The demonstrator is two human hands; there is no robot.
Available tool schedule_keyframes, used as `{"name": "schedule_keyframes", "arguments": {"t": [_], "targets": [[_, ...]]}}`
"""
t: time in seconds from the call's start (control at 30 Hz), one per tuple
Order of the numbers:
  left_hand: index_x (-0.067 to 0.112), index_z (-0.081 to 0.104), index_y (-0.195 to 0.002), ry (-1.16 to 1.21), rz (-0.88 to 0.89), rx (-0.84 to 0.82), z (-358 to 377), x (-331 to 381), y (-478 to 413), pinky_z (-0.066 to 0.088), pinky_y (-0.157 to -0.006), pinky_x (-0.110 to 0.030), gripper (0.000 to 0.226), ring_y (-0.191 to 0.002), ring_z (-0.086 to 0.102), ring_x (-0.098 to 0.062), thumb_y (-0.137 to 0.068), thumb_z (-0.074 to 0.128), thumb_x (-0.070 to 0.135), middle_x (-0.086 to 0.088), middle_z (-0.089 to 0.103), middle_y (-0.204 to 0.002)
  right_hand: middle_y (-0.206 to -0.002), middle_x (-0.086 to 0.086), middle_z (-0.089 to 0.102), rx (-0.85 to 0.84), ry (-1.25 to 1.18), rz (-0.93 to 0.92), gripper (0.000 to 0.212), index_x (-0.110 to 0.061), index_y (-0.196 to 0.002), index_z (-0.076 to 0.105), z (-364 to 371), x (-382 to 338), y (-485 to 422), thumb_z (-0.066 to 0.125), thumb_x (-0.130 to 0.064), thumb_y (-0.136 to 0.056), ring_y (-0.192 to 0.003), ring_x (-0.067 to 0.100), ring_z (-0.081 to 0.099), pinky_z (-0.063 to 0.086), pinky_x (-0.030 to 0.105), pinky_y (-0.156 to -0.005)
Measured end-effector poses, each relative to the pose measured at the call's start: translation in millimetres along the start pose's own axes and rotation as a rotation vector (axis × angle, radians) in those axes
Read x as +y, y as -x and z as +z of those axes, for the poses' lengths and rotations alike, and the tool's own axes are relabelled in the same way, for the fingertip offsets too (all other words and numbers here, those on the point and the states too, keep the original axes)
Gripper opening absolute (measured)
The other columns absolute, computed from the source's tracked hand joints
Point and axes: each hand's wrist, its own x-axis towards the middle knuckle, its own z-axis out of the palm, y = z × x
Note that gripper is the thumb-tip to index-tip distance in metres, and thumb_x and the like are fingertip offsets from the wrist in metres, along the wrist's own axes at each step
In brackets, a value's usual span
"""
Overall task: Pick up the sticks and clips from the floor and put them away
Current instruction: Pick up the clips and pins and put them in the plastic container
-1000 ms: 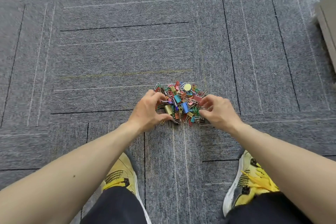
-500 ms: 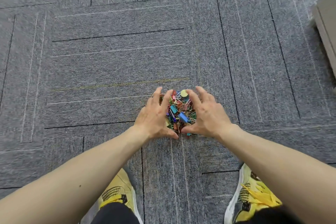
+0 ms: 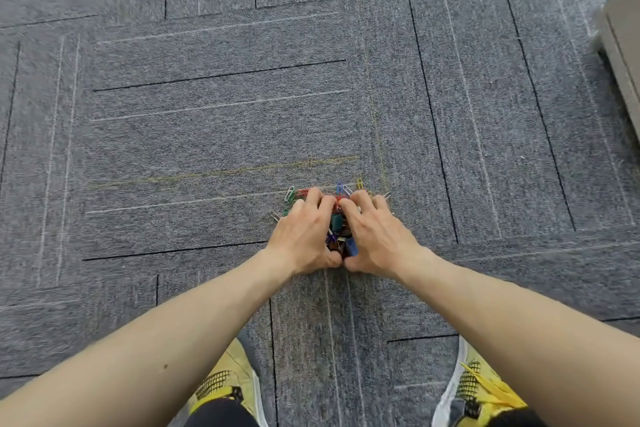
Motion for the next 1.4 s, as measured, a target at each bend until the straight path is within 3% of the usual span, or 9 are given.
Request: {"name": "schedule_keyframes", "arguments": {"t": [0.2, 0.3, 0.43, 0.57, 0.67, 0.77, 1.0, 1.13, 1.4], "targets": [[0.017, 0.044, -0.117, 0.054, 0.011, -0.028, 4, 2, 1, 0.054, -0.076, -0.047, 0.069, -0.095, 0.056, -0.03, -0.063, 0.077, 0.044, -0.002, 0.043, -0.107, -0.127, 0.008, 0.032, -0.008, -0.121, 0.061, 0.071, -0.012, -0.121, 0.039, -3, -7, -2, 0.08, -0.037, -0.069, -0.102, 0.029, 0.045, 0.054, 0.04, -0.075], [0.013, 0.047, -0.111, 0.089, 0.027, -0.026, 6, 5, 4, 0.052, -0.077, -0.044, 0.051, -0.092, 0.059, -0.031, -0.073, 0.072, 0.036, -0.004, 0.048, -0.103, -0.118, 0.005, 0.036, 0.001, -0.098, 0.041, 0.054, -0.013, -0.112, 0.043, -1, -5, -2, 0.075, -0.034, -0.074, -0.095, 0.027, 0.049, 0.047, 0.037, -0.063], [0.012, 0.049, -0.104, 0.091, 0.098, 0.0, 15, 8, 11, 0.05, -0.081, -0.038, 0.027, -0.095, 0.059, -0.027, -0.085, 0.062, 0.028, -0.005, 0.053, -0.103, -0.105, 0.004, 0.046, -0.011, -0.12, 0.002, 0.031, -0.013, -0.105, 0.046, 4, -4, 5, 0.064, -0.026, -0.083, -0.093, 0.029, 0.055, 0.046, 0.039, -0.068], [0.011, 0.051, -0.104, 0.227, 0.071, -0.038, 10, 3, 5, 0.051, -0.085, -0.038, 0.017, -0.094, 0.06, -0.024, -0.09, 0.057, 0.02, -0.006, 0.061, -0.104, -0.093, 0.002, 0.051, -0.035, -0.238, 0.068, 0.022, -0.015, -0.091, 0.045, -5, 2, -1, 0.064, -0.023, -0.083, -0.088, 0.031, 0.058, 0.047, 0.039, -0.074], [0.012, 0.051, -0.095, 0.451, -0.003, -0.077, 0, 1, 2, 0.055, -0.068, -0.039, 0.003, -0.075, 0.062, -0.023, -0.092, 0.052, 0.013, -0.007, 0.063, -0.088, -0.087, 0.001, 0.057, -0.043, -0.362, 0.145, 0.022, -0.013, -0.085, 0.049, -12, 7, -5, 0.067, -0.026, -0.085, -0.077, 0.024, 0.058, 0.049, 0.037, -0.068], [0.01, 0.052, -0.094, 0.673, -0.078, -0.106, -9, -1, 3, 0.049, -0.054, -0.024, 0.004, -0.06, 0.062, -0.012, -0.096, 0.049, 0.008, -0.003, 0.062, -0.079, -0.08, 0.003, 0.062, -0.034, -0.483, 0.186, 0.014, -0.012, -0.087, 0.057, -18, 12, -4, 0.065, -0.023, -0.088, -0.066, 0.018, 0.056, 0.043, 0.03, -0.056], [0.006, 0.054, -0.093, 0.959, -0.138, -0.077, -43, 1, -3, 0.038, -0.043, -0.019, 0.01, -0.046, 0.05, -0.003, -0.098, 0.045, 0.005, 0.001, 0.056, -0.068, -0.075, 0.002, 0.066, 0.046, -0.693, 0.251, 0.013, -0.011, -0.085, 0.063, -38, 18, -5, 0.064, -0.024, -0.086, -0.06, 0.016, 0.053, 0.04, 0.025, -0.05], [0.01, 0.056, -0.09, 1.017, -0.148, -0.103, -70, 0, -7, 0.033, -0.043, -0.024, 0.013, -0.046, 0.045, -0.006, -0.097, 0.047, 0.004, 0.003, 0.052, -0.064, -0.068, 0.001, 0.063, 0.066, -0.958, 0.286, 0.009, -0.014, -0.077, 0.059, -59, 16, -4, 0.063, -0.016, -0.084, -0.053, 0.014, 0.053, 0.043, 0.029, -0.047], [0.011, 0.055, -0.089, 1.04, -0.132, -0.116, -179, 13, 4, 0.033, -0.038, -0.024, 0.014, -0.044, 0.042, -0.01, -0.096, 0.046, 0.003, 0.004, 0.048, -0.057, -0.067, 0.006, 0.059, 0.117, -1.226, 0.237, 0.006, -0.009, -0.08, 0.059, -143, -1, 16, 0.064, -0.006, -0.084, -0.058, 0.019, 0.051, 0.041, 0.037, -0.054]]}}
